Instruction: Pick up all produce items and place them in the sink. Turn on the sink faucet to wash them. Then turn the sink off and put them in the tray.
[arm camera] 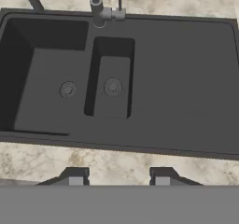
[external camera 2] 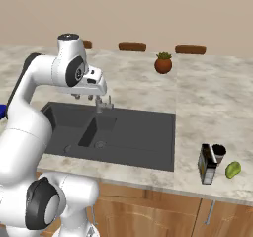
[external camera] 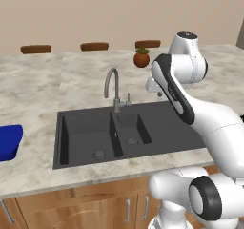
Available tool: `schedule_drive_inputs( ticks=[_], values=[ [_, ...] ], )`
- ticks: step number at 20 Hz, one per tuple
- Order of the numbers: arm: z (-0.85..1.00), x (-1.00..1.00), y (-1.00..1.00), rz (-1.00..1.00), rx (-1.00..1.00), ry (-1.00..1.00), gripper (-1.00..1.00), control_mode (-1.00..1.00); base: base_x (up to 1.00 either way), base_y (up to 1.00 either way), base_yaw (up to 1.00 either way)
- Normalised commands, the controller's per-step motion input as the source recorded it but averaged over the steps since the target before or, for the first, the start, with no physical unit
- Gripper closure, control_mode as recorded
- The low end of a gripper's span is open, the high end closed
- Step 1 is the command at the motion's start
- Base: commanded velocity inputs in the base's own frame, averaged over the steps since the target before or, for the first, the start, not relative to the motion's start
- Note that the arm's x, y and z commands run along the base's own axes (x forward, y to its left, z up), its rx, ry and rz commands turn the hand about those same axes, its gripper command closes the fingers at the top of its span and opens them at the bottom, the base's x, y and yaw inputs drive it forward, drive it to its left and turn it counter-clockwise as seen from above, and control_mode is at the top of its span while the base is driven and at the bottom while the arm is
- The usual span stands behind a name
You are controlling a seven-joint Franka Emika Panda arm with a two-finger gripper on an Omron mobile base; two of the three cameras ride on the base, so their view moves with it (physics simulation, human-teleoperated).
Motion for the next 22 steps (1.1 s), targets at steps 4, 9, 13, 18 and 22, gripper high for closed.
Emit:
schedule_drive_inputs(
  ticks=[4,9,13,18,22],
  values=[
    [0.00,0.00,0.00,0.00,0.00,0.00,-1.00,1.00,-0.09,-0.10,-0.01],
    [0.00,0.00,0.00,0.00,0.00,0.00,-1.00,1.00,-0.29,-0.53,-0.03],
    [0.00,0.00,0.00,0.00,0.00,0.00,-1.00,1.00,-0.12,-0.61,-0.03],
    [0.00,0.00,0.00,0.00,0.00,0.00,-1.00,1.00,0.00,-0.61,-0.04],
    [0.00,0.00,0.00,0.00,0.00,0.00,-1.00,1.00,0.00,-0.67,-0.05]
  ],
)
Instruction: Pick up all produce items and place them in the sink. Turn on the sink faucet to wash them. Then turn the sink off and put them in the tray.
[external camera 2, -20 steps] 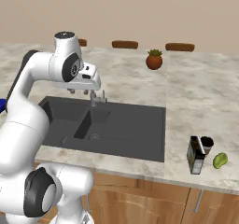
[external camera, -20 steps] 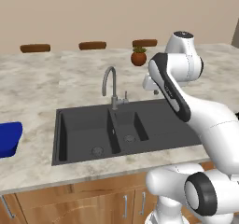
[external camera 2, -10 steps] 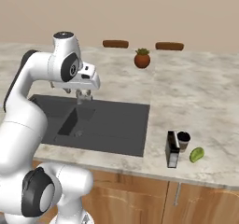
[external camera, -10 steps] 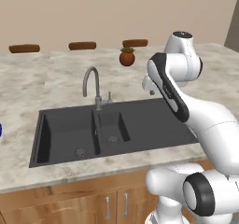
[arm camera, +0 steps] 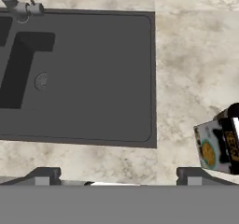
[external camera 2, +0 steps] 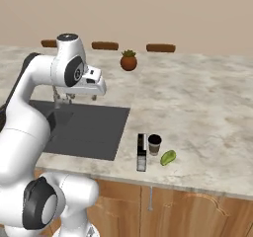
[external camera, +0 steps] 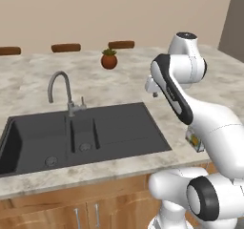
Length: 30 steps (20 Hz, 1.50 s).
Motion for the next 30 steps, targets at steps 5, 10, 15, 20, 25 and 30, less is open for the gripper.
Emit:
schedule_drive_inputs(
  ticks=[5,10,15,20,25,30],
  values=[
    [0.00,0.00,0.00,0.00,0.00,0.00,-1.00,1.00,0.00,-0.66,-0.05],
    [0.00,0.00,0.00,0.00,0.00,0.00,-1.00,1.00,0.09,-0.58,-0.04],
    [-0.05,0.00,-0.08,0.00,0.01,0.00,-1.00,-1.00,0.05,-0.17,-0.01],
    [-0.25,-0.13,-0.55,-0.01,0.06,0.00,-1.00,-1.00,0.00,0.00,0.00],
    [-0.35,-0.21,-0.64,-0.10,0.10,0.02,-1.00,-1.00,0.00,0.00,0.00],
    [-0.37,-0.09,-0.49,-0.08,0.07,0.05,-1.00,-1.00,0.00,0.00,0.00]
  ],
)
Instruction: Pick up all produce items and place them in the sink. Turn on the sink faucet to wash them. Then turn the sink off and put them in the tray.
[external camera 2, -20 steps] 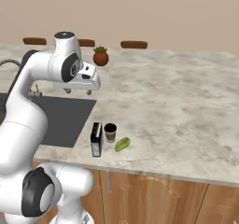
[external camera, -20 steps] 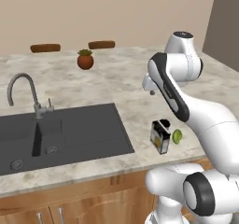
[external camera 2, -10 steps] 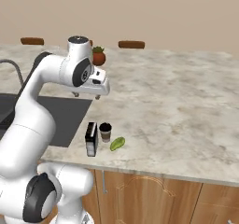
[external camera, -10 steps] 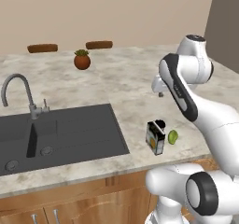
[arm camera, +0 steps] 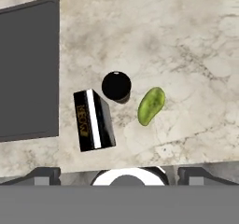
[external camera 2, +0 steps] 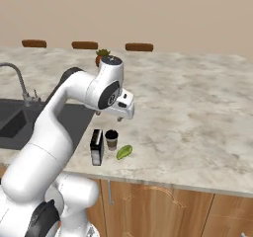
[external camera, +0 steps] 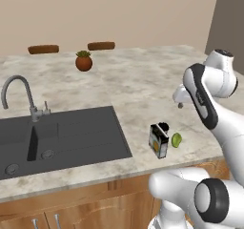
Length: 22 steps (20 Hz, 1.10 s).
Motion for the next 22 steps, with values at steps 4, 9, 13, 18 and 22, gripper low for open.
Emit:
schedule_drive_inputs(
  ticks=[4,9,13,18,22],
  values=[
    [-0.44,0.00,-0.19,-0.01,0.00,0.01,-1.00,-1.00,0.00,0.00,0.00],
    [-0.30,0.00,-0.14,-0.03,0.02,0.09,-1.00,-1.00,0.00,0.00,0.00],
    [-0.44,0.00,-0.19,-0.03,0.03,0.14,-1.00,-1.00,0.00,0.00,0.00],
    [-0.42,0.07,-0.12,-0.06,0.02,0.08,-1.00,-1.00,0.00,0.00,0.00],
    [-0.34,0.40,0.00,-0.09,0.00,0.07,-1.00,-1.00,0.00,0.00,0.00]
  ],
)
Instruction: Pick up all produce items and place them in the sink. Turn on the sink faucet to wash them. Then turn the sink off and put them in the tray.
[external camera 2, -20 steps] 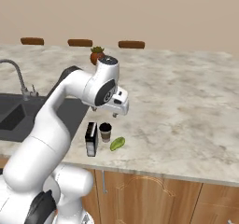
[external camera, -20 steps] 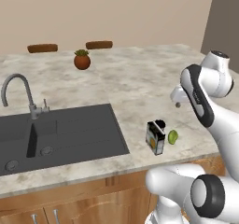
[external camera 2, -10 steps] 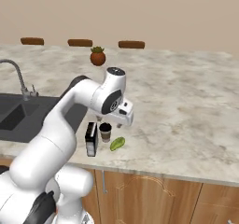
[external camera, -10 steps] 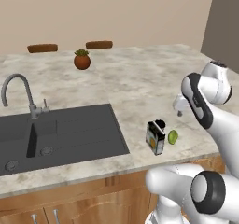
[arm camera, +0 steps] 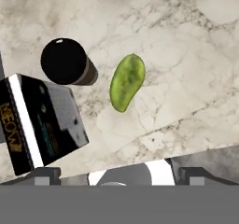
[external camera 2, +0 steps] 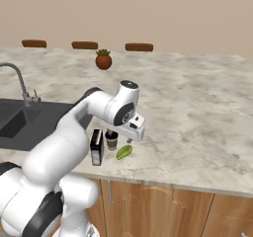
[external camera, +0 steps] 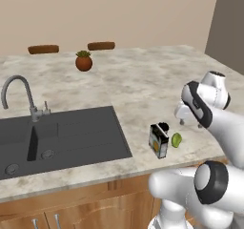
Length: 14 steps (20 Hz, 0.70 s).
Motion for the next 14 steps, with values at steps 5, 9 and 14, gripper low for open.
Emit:
schedule_drive_inputs(
  ticks=[5,9,14],
  values=[
    [-0.37,0.37,-0.03,-0.07,0.00,0.06,-1.00,-1.00,0.00,0.00,0.00],
    [-0.37,0.28,-0.03,-0.06,0.00,0.05,-1.00,-1.00,0.00,0.00,0.00],
    [-0.34,0.19,0.00,-0.06,0.00,0.03,-1.00,-1.00,0.00,0.00,0.00]
  ],
)
